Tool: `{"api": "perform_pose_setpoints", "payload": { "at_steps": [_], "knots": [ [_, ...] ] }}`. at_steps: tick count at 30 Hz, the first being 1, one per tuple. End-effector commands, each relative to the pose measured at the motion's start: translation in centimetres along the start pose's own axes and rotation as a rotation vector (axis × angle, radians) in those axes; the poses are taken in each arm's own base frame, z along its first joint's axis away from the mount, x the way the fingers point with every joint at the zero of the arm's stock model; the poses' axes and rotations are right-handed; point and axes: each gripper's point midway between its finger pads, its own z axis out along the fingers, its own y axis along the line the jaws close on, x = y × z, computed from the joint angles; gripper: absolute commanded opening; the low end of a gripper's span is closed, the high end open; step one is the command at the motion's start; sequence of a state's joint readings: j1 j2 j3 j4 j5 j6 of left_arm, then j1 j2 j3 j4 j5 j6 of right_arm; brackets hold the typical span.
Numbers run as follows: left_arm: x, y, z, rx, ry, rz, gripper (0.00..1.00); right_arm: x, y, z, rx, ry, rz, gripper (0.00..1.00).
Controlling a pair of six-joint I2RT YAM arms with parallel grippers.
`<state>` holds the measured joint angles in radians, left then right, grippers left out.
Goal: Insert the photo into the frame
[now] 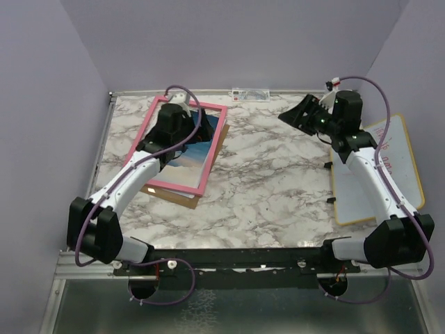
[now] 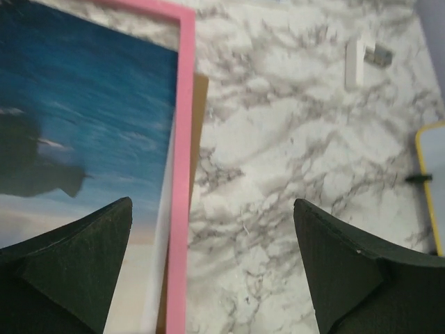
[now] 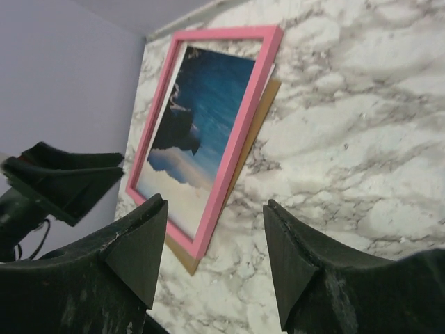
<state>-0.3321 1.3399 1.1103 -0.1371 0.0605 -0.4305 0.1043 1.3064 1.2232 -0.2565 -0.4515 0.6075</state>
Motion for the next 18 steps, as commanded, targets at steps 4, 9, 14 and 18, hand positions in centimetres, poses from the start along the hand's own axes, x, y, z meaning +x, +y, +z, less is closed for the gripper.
{"api": "perform_pose_setpoints", "payload": {
  "at_steps": [4,9,14,18],
  "knots": [
    [9.8,1.5,4.7,-0.190,0.285,0.103,0.88,6.3,-2.2,1.2,0.068,0.178,0.130,0.58],
    [12.8,2.5,7.8,-0.231,0.378,0.134,0.82,8.6,-3.7,1.4,0.117,0.225,0.157,0.56],
    [14.6,2.8,10.5,-0.241,0.447,0.166,0.74,9.6,-4.8,1.3,0.157,0.243,0.168,0.55],
    [15.7,3.5,11.9,-0.263,0.483,0.188,0.62,10.0,-5.3,1.5,0.175,0.249,0.172,0.53]
  ]
}}
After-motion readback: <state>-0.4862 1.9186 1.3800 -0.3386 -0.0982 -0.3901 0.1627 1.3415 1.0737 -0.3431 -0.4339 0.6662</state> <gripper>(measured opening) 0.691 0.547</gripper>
